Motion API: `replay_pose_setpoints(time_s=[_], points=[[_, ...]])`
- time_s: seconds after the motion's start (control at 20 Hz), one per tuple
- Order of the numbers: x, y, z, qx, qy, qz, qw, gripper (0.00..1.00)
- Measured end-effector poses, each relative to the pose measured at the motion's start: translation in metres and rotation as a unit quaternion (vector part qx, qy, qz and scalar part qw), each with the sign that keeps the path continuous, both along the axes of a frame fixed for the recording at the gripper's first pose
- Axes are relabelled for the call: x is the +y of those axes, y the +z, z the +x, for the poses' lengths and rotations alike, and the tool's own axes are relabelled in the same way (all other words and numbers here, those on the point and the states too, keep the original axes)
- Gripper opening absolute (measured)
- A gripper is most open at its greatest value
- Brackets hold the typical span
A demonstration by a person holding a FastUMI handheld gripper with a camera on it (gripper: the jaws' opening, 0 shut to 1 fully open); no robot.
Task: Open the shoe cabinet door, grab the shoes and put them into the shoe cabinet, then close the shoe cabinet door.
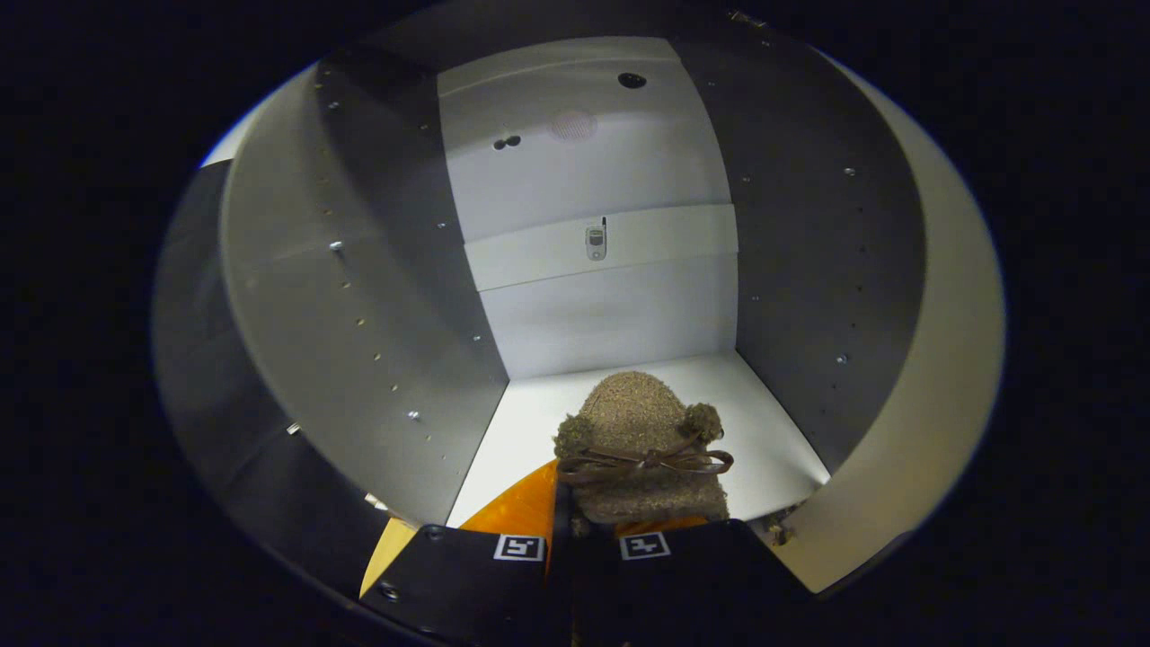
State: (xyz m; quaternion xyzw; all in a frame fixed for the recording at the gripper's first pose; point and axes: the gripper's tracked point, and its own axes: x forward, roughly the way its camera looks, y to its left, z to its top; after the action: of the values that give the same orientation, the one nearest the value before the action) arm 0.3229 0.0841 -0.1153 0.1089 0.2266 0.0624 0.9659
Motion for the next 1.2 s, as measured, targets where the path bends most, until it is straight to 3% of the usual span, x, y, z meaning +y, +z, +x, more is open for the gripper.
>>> replay_pose_setpoints(time_s=[0.2,0.45,0.65,1.2], points=[[-0.001,-0.013,0.052,0.003,-0.013,-0.008,1.000,0.15],[0.004,-0.040,0.096,0.028,-0.026,0.011,0.999,0.15],[0.002,-0.054,0.127,0.038,-0.045,-0.008,0.998,0.16],[0.015,-0.079,0.127,0.071,-0.038,-0.023,0.996,0.17]])
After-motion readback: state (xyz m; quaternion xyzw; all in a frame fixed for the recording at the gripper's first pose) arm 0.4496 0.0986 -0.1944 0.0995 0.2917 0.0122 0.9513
